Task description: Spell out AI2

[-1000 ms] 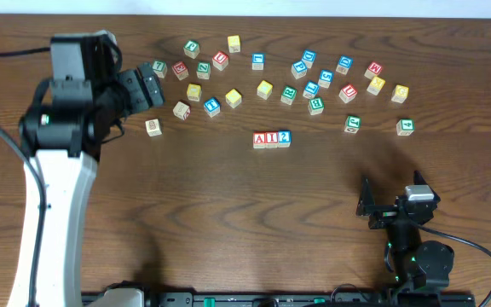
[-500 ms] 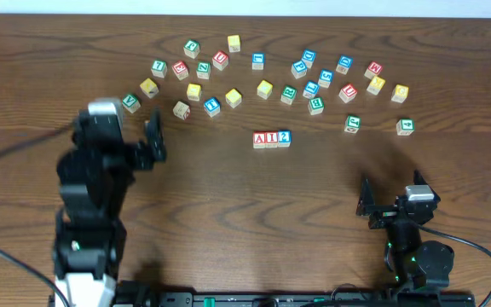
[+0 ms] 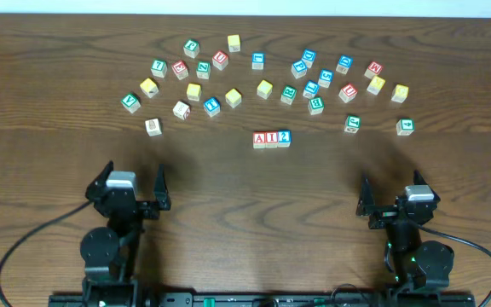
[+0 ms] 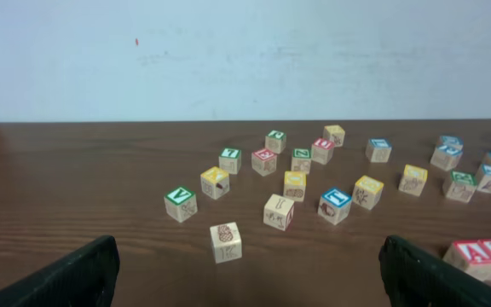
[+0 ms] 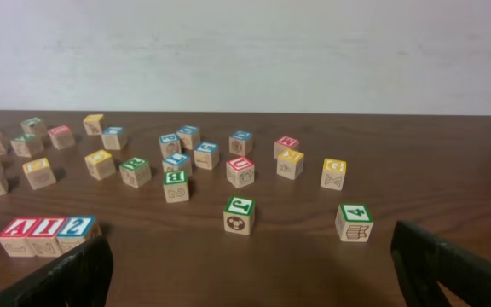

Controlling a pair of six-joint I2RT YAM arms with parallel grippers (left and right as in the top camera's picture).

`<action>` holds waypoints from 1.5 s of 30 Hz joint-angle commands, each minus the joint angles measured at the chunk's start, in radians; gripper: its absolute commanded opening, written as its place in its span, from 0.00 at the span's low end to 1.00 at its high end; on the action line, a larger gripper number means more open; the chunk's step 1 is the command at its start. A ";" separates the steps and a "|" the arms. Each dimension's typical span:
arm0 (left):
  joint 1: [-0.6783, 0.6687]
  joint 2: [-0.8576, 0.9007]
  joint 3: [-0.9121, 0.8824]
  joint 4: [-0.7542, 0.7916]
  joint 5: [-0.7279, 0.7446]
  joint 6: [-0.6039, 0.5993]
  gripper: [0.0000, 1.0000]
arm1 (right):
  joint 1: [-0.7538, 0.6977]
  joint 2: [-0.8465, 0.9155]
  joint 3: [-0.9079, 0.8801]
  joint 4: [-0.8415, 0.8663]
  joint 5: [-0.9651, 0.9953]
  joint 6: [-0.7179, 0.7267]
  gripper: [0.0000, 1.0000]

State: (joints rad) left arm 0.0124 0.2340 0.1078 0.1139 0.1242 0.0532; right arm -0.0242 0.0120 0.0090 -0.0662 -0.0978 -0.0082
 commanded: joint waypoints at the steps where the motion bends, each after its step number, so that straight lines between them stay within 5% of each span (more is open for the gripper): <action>1: 0.005 -0.095 -0.061 0.004 -0.013 0.037 0.96 | -0.016 -0.006 -0.004 -0.001 -0.006 0.000 0.99; 17: 0.005 -0.233 -0.104 -0.177 -0.013 0.059 0.96 | -0.016 -0.006 -0.004 -0.001 -0.006 0.000 0.99; 45: 0.005 -0.229 -0.104 -0.177 -0.013 0.058 0.96 | -0.016 -0.006 -0.004 -0.001 -0.006 0.000 0.99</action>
State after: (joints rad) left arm 0.0124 0.0109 0.0128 -0.0181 0.0982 0.1028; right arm -0.0242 0.0120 0.0090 -0.0658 -0.0978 -0.0082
